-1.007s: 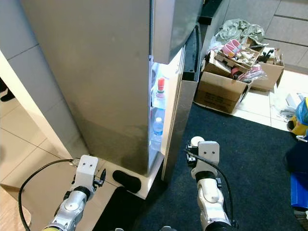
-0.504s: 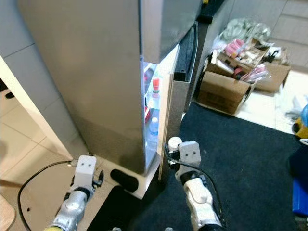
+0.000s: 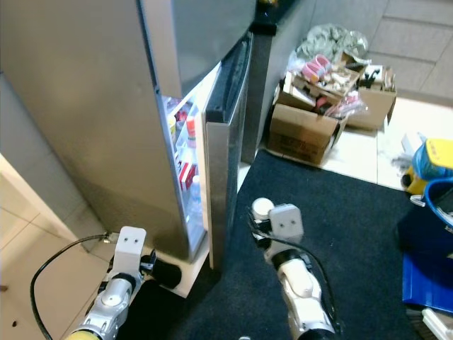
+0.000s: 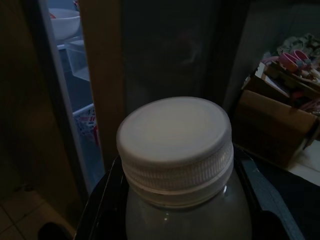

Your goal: Restocking fridge

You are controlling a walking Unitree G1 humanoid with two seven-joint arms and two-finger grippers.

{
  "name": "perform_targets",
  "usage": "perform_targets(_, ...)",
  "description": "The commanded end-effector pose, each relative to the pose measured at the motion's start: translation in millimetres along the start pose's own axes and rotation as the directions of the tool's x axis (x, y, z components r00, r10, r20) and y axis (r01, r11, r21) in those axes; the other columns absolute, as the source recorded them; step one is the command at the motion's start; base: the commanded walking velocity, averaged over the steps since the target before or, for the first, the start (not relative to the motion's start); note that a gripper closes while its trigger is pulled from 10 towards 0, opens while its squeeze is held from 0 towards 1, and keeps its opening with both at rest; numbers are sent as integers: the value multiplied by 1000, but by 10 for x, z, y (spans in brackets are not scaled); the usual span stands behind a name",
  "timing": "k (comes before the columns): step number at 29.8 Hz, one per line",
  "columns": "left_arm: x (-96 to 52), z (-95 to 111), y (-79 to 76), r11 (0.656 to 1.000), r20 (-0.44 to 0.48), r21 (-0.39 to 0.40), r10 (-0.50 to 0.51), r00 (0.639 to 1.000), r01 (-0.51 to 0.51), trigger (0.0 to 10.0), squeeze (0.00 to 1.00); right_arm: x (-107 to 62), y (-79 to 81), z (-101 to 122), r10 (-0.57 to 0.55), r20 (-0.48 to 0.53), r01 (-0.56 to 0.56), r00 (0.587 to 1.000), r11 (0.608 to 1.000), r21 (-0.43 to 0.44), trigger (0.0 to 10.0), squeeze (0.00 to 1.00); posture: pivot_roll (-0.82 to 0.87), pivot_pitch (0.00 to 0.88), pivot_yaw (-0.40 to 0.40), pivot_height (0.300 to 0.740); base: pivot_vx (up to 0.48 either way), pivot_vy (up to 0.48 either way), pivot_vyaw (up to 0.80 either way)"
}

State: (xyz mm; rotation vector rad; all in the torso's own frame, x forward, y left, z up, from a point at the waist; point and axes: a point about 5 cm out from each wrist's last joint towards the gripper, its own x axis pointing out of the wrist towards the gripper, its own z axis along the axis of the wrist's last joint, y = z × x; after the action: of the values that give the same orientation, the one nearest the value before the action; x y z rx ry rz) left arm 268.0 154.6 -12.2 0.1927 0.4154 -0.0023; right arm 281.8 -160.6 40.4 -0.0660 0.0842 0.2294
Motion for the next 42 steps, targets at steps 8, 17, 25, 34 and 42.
perform_targets(8, -14, -54, 39, 1000, -33, 5, 29, 999, -29, 10000, 0, 58, 279, 113, 169, 32, -170, 985, 985, 9, 10000, 0, -75, 79, -3, 740, 0, 0, 0)
perform_targets(17, -58, -112, 97, 998, -42, 11, 63, 997, -63, 10000, 0, 242, 568, 275, 342, 40, -343, 939, 937, 58, 10000, 0, -41, 120, -22, 740, 0, 0, 0)
perform_targets(25, -97, -127, 158, 996, -37, 16, 91, 995, -90, 10000, 0, 453, 729, 473, 487, 38, -488, 873, 871, 61, 10000, 0, 4, 153, -35, 740, 0, 0, 0)
perform_targets(34, -195, 1, 299, 990, 44, 22, 138, 989, -139, 10000, 0, 904, 607, 980, 428, 82, -432, 900, 900, 49, 10000, 0, 146, 195, -34, 740, 0, 0, 0)
perform_targets(42, -357, 82, 346, 990, 97, 94, 94, 991, -103, 10000, 0, 1079, 523, 1253, 379, 93, -384, 921, 923, 40, 10000, 0, 203, 215, -7, 740, 0, 0, 0)
